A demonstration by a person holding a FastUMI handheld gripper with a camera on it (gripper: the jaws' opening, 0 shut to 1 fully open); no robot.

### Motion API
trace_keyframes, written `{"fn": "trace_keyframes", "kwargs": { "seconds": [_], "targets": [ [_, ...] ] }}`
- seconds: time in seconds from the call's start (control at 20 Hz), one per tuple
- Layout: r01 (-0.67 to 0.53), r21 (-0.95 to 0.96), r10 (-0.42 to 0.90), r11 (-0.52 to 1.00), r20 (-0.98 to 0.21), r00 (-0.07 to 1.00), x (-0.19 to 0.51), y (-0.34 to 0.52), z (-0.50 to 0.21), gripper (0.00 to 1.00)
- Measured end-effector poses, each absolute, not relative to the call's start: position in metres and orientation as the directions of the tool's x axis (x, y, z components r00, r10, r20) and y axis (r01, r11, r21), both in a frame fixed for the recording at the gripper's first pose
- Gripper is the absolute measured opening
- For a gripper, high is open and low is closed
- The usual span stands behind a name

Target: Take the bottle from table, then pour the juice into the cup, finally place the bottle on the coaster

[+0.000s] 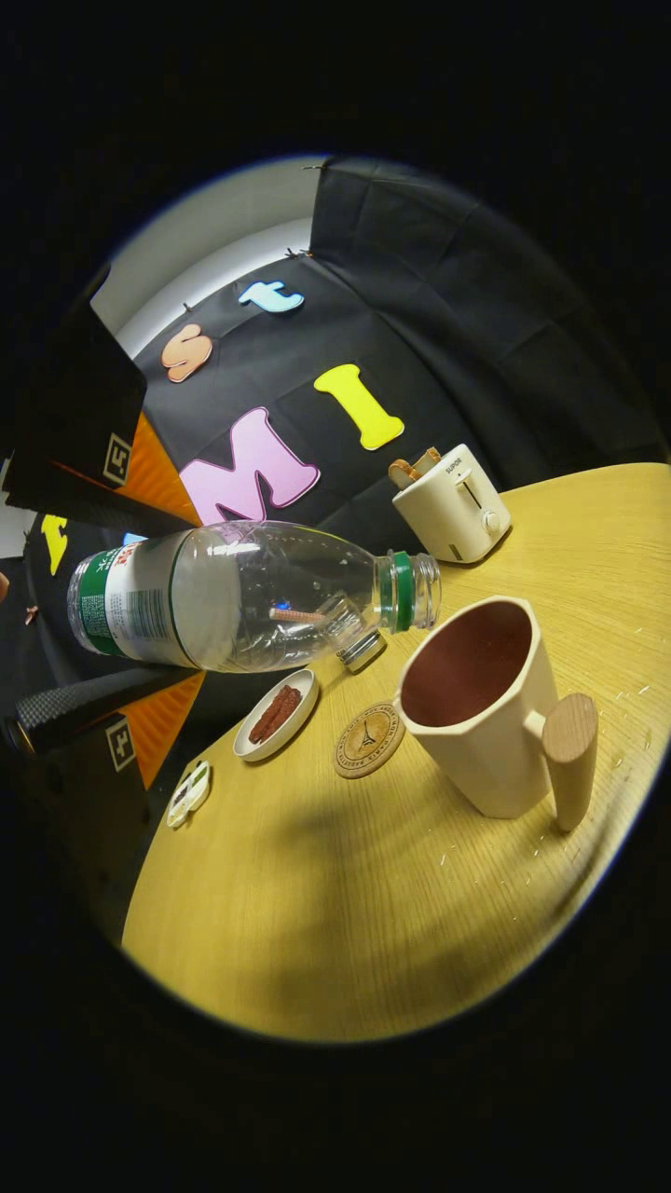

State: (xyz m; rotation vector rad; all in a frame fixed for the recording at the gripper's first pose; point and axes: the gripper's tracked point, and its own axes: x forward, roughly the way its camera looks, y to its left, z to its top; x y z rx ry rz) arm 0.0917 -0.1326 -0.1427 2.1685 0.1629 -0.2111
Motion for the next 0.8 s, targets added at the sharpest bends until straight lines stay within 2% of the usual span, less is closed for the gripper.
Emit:
{"fn": "trace_keyframes", "kwargs": {
  "seconds": [0.2,0.4,0.6,0.8],
  "targets": [
    [0.233,0.857,0.045,-0.460,-0.240,0.970,0.091,-0.119,-0.158,0.75],
    [0.261,0.922,0.055,-0.285,-0.256,0.965,0.086,-0.105,-0.170,0.75],
    [0.271,0.961,0.051,-0.045,-0.269,0.962,0.086,-0.098,-0.180,0.75],
    [0.289,0.934,-0.040,0.211,-0.287,0.957,0.085,-0.109,-0.186,0.75]
  ]
}}
